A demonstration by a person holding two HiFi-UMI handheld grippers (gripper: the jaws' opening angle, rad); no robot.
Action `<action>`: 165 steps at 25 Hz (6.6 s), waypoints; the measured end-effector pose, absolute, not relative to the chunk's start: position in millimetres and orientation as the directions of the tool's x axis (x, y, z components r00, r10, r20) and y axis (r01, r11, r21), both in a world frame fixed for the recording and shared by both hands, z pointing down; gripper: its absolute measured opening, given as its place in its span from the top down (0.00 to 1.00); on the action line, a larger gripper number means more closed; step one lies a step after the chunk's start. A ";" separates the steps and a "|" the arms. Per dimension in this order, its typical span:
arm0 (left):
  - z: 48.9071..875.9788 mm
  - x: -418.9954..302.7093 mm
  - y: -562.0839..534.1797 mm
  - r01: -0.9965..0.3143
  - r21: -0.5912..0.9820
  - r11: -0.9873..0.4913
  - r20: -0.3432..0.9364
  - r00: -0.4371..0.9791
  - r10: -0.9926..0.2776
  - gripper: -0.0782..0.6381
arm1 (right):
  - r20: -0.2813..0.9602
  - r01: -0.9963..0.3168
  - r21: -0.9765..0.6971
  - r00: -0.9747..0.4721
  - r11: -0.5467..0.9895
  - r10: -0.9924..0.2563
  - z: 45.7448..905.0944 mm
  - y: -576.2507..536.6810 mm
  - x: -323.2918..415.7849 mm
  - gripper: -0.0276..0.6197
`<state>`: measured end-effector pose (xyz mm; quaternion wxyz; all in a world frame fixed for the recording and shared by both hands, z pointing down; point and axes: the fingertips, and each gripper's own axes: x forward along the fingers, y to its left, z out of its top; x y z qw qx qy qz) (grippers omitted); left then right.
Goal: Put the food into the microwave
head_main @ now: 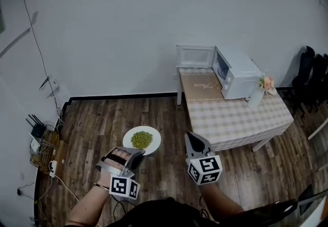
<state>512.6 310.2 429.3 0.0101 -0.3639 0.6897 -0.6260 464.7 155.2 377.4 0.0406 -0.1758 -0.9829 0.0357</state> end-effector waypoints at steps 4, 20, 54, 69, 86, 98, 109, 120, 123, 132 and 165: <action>429.9 500.1 297.0 -0.501 -0.865 -0.011 0.442 -0.752 -0.490 0.86 | 0.070 0.365 -0.083 -0.926 0.927 0.371 379.4 143.3 454.6 0.94; 434.0 446.7 273.5 -0.506 -0.862 -0.024 0.441 -0.725 -0.528 0.86 | 0.103 0.353 -0.133 -0.924 0.926 0.367 401.6 134.8 402.8 0.94; 444.7 234.6 340.9 -0.488 -0.865 -0.119 0.435 -0.609 -0.664 0.86 | 0.168 0.215 -0.091 -0.959 0.972 0.228 411.0 205.2 202.0 0.94; 453.7 175.3 343.5 -0.482 -0.864 -0.145 0.435 -0.570 -0.697 0.86 | 0.206 0.163 -0.094 -0.962 0.982 0.179 427.6 207.0 153.8 0.94; 441.0 60.3 299.6 -0.461 -0.874 -0.154 0.434 -0.598 -0.674 0.86 | 0.151 0.139 -0.109 -0.976 0.984 0.155 414.6 142.8 40.5 0.94; 445.1 -4.0 247.9 -0.479 -0.860 -0.176 0.461 -0.583 -0.669 0.86 | 0.127 0.155 -0.147 -0.977 0.977 0.174 416.4 99.0 -16.4 0.94; 446.7 -50.5 174.7 -0.451 -0.866 -0.214 0.454 -0.535 -0.712 0.86 | 0.154 0.110 -0.125 -0.980 0.986 0.129 425.4 34.4 -55.6 0.94; 451.0 -72.9 115.0 -0.440 -0.861 -0.255 0.464 -0.474 -0.749 0.86 | 0.163 0.046 -0.132 -0.984 0.990 0.068 427.1 -16.0 -60.5 0.94; 450.2 -76.2 99.1 -0.432 -0.863 -0.261 0.456 -0.444 -0.772 0.86 | 0.159 0.025 -0.121 -0.986 0.992 0.044 426.2 -26.1 -61.2 0.94; 454.7 -93.3 60.7 -0.407 -0.856 -0.320 0.462 -0.323 -0.826 0.86 | 0.193 -0.127 -0.119 -0.976 0.985 -0.102 433.0 -62.6 -61.2 0.94; 452.4 -154.7 -5.0 -0.217 -0.856 -0.470 0.434 0.193 -0.880 0.86 | 0.211 -0.659 -0.098 -0.746 0.746 -0.631 420.8 -77.2 -54.9 0.94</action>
